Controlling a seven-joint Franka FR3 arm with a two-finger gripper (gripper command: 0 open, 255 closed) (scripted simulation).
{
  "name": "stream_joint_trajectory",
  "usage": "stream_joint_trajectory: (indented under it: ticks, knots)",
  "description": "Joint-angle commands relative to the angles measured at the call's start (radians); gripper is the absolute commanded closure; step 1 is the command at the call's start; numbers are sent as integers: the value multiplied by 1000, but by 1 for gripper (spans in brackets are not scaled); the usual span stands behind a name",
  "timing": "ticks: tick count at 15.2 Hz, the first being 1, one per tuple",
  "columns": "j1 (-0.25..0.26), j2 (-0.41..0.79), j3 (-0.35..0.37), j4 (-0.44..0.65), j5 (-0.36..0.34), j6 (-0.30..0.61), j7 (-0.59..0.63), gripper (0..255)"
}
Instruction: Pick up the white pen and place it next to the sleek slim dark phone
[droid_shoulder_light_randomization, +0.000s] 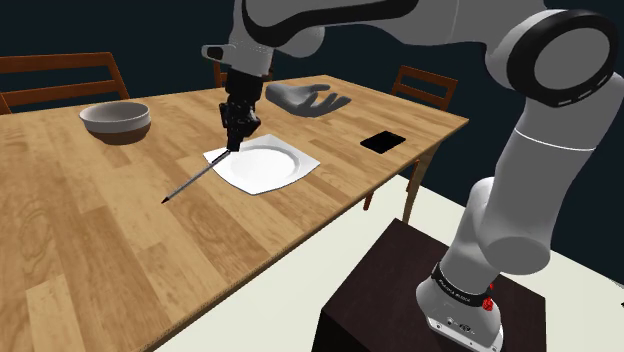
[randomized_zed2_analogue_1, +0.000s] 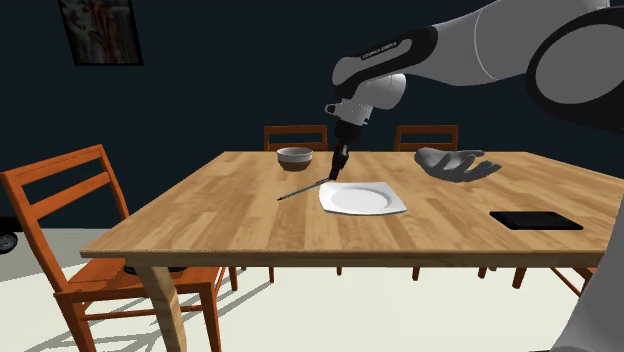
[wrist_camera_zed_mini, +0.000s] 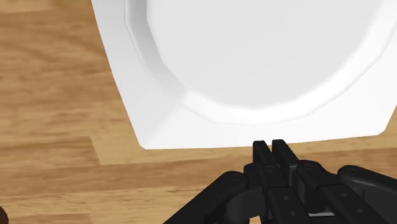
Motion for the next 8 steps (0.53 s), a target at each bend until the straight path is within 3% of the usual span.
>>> stream_joint_trajectory:
  ticks: [1, 8]
  knots:
    - [-26, -35, -22, -37, 9, -12, -49, 255]
    - [-107, -108, -101, -113, 20, -53, -208, 255]
